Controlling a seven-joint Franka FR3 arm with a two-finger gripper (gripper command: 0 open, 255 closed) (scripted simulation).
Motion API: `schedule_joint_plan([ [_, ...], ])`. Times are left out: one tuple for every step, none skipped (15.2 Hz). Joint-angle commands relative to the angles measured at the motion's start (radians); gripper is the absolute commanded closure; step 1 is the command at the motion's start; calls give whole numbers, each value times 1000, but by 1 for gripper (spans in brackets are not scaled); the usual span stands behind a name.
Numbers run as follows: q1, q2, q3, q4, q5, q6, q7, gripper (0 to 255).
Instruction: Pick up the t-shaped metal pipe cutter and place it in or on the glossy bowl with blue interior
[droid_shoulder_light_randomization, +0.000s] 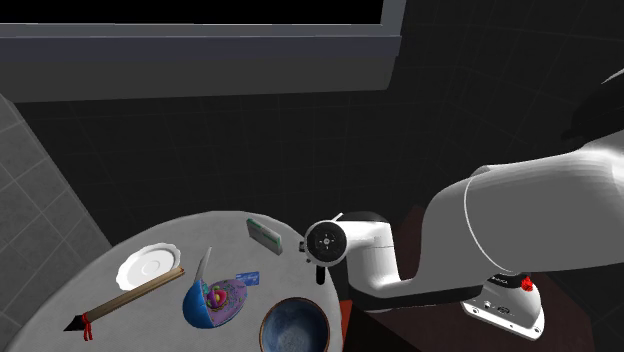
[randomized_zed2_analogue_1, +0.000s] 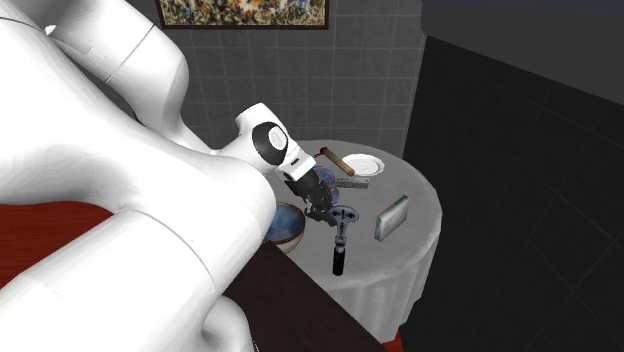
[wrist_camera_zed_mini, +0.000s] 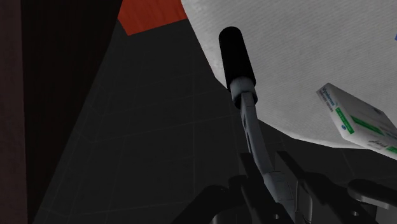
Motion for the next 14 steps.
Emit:
schedule_joint_plan([
  [0, 0, 0, 0, 0, 0, 0, 255],
  [0, 0, 0, 0, 0, 0, 0, 255],
  [0, 0, 0, 0, 0, 0, 0, 255],
  [0, 0, 1, 0, 0, 0, 0, 255],
  [0, 0, 0, 0, 0, 0, 0, 255],
  [0, 0, 0, 0, 0, 0, 0, 255],
  [17, 7, -20, -4, -5, -10, -3, 255],
  [34, 14, -41, -7, -11, -21, -6, 255],
  [51, 20, -63, -10, -16, -32, -9, 255],
  [69, 26, -84, -13, -21, -42, -12, 255],
  [86, 32, -106, -16, -27, -53, -15, 255],
  [104, 37, -128, -18, -32, -64, -18, 255],
  [122, 42, -150, -20, -37, -76, -22, 255],
  [141, 47, -172, -22, -42, -87, -25, 255],
])
